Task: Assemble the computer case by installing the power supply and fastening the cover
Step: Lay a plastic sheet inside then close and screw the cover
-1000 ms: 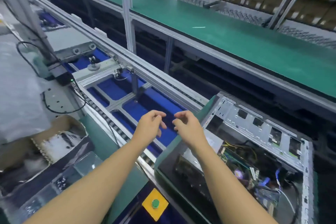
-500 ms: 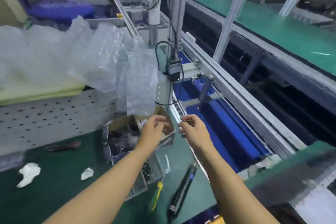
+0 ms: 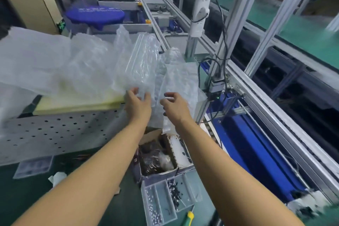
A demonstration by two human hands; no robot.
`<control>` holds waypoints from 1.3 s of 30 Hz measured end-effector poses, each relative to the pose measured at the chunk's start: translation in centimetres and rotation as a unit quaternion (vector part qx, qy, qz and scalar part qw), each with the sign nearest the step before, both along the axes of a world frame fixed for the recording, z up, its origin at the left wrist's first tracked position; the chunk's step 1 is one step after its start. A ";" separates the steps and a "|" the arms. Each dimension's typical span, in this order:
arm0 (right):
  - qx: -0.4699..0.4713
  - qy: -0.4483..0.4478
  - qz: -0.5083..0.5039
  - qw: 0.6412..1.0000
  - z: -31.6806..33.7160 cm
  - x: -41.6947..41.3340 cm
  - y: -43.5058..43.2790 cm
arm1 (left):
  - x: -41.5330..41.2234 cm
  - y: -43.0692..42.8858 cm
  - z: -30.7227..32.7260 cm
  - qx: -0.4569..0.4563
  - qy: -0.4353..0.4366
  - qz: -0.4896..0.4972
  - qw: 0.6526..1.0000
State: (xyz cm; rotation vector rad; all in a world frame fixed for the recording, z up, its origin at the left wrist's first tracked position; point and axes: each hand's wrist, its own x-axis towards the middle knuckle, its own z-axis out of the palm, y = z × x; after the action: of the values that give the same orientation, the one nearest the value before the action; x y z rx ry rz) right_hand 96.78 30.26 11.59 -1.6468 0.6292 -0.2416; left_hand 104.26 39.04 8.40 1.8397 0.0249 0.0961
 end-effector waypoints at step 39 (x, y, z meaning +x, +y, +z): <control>0.117 -0.079 -0.045 0.989 -0.3 -22.4 -16.1 | -13.5 -12.2 1.8 -0.137 0.145 -0.483 0.853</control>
State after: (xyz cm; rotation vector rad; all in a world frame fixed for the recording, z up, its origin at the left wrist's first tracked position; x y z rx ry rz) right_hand 74.38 14.14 11.31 -1.3615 0.5893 -0.3477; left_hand 90.75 26.83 10.22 1.3805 -0.6417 -0.8502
